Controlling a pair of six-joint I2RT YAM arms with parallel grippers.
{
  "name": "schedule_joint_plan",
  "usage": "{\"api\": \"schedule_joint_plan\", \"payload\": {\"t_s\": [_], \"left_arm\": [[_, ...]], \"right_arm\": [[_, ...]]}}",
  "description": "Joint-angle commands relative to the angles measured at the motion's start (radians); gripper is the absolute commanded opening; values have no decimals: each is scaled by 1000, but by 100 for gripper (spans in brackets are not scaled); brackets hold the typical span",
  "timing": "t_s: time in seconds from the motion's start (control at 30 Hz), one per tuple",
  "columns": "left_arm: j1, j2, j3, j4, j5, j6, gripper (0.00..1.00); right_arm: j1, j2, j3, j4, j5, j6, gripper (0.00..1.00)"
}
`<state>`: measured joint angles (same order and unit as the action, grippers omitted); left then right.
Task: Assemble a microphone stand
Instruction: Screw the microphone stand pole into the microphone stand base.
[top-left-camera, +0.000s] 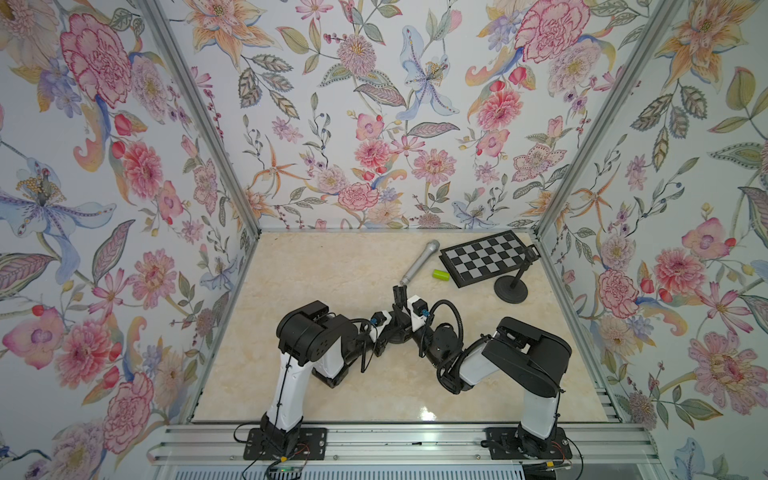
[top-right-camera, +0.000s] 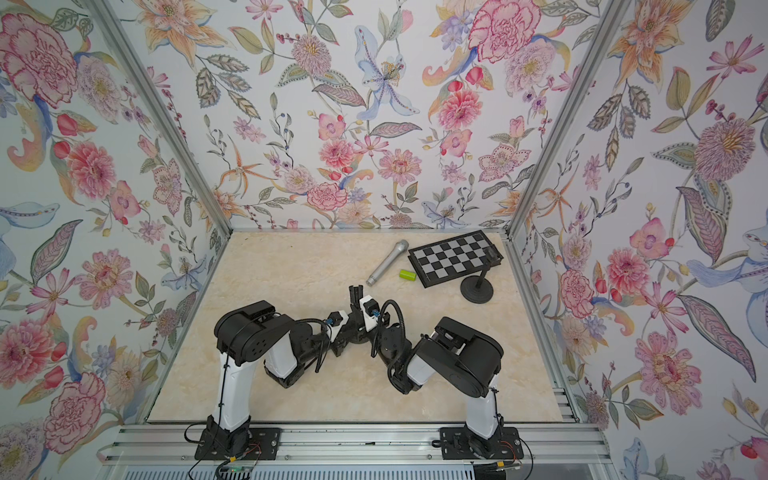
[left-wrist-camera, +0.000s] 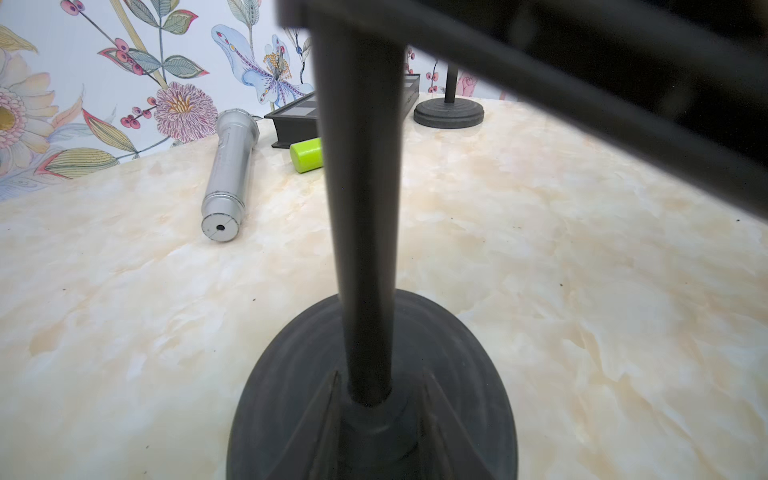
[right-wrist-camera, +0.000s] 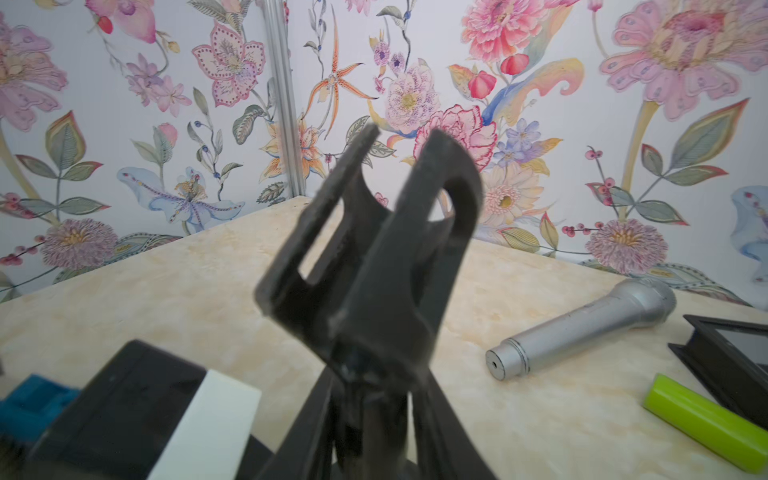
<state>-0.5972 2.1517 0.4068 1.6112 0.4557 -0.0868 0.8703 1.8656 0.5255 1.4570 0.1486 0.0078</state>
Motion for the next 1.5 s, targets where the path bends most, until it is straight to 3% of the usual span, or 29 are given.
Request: {"api": "schedule_joint_plan", "payload": {"t_s": [0.0,0.1,0.3,0.43,0.77,0.83,0.9,0.97,1.03,1.13,1.2,1.3,1.4,1.47], "left_arm": [[5,128,-32,227,-60,-4,32],[7,113,-29,227,-56,10,32],[7,128,-19,228,-29,-2,32],[7,110,-35,228,-40,6,32],[7,133,-21,228,-27,-8,31],[9,133,-11,227,-21,-7,31],[9,121,-21,228,-35,-1,31],[9,123,-31,227,-46,-4,31],[8,134,-22,228,-43,-8,31],[12,126,-19,228,-49,-4,31],[11,126,-26,227,-60,-7,31],[11,146,-14,227,-47,-21,31],[11,130,-17,228,-50,-10,31],[12,125,-30,228,-65,-6,31]], "right_arm": [[-152,-69,9,-189,-647,-16,52],[-272,-79,58,-234,-1006,-50,54],[-364,9,238,-322,-1258,-30,51],[-359,56,293,-286,-1280,-21,46],[-353,63,263,-290,-1164,-15,15],[-349,58,248,-268,-1093,0,1],[-339,51,220,-228,-981,26,0],[-311,38,173,-168,-785,55,0],[-242,18,101,-101,-460,76,0],[-44,19,11,-14,140,62,0],[78,64,24,10,445,69,0],[180,145,83,37,576,70,0],[186,173,76,128,513,50,0],[161,142,55,120,397,41,0]]}}
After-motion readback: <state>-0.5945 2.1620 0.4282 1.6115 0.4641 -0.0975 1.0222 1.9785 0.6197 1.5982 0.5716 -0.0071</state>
